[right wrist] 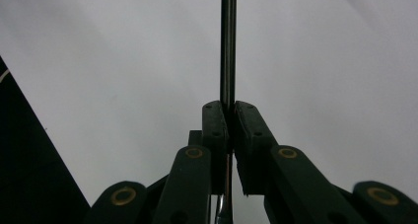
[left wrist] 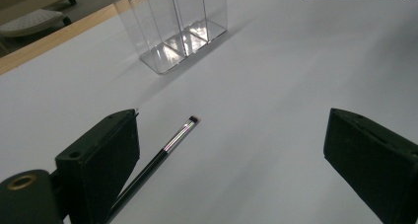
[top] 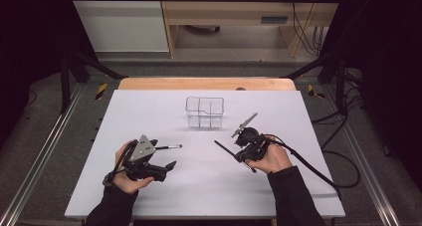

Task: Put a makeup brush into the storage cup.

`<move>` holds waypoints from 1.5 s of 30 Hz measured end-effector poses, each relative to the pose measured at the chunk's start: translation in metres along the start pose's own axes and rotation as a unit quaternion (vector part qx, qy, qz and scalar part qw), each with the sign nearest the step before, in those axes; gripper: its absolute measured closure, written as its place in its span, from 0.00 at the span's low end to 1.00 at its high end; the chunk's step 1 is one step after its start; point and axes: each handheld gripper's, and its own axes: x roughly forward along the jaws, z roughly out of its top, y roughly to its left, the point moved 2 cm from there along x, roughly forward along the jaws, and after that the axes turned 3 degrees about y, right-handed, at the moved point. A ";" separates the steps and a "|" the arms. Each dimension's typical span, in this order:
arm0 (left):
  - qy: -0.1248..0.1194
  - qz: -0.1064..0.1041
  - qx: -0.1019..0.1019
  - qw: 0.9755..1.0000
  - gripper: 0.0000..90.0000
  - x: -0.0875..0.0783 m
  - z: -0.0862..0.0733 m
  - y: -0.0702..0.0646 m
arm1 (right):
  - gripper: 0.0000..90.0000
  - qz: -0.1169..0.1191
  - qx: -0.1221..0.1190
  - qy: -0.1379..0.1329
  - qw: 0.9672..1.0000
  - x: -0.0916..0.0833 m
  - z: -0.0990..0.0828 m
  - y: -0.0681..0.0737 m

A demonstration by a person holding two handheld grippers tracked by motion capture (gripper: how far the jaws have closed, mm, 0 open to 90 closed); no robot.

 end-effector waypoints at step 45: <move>0.052 -0.005 0.145 0.988 0.07 0.012 0.040 -0.028 | 0.94 0.047 -0.071 0.031 0.996 0.003 0.041 0.031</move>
